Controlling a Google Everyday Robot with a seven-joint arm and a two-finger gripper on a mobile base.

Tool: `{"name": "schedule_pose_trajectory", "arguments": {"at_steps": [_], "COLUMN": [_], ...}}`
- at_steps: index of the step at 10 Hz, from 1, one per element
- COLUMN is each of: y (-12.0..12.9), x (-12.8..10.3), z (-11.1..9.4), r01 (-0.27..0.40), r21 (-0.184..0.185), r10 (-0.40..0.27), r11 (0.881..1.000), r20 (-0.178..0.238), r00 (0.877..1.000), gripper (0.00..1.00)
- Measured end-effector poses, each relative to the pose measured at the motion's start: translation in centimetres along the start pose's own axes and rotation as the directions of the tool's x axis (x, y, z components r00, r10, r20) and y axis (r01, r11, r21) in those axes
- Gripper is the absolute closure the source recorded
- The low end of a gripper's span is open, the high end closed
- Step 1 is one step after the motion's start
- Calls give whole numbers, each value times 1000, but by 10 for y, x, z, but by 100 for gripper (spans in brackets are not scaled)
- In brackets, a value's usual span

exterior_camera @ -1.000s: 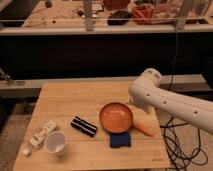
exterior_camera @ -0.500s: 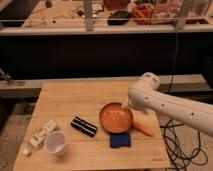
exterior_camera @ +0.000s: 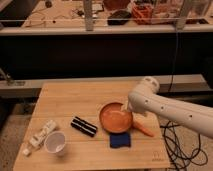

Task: Drag the ceramic bowl in a circle

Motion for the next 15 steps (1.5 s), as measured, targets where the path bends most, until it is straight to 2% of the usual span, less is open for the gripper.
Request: {"name": "schedule_pose_trajectory", "arguments": {"at_steps": [5, 15], "y": [-5, -26], "x": [-2, 4], "z": [18, 52], "r01": [60, 180], "r21": [14, 32], "r10": [-61, -181], "r11": [998, 983], "r20": [20, 30], "r00": [998, 983], "gripper": [20, 20]}}
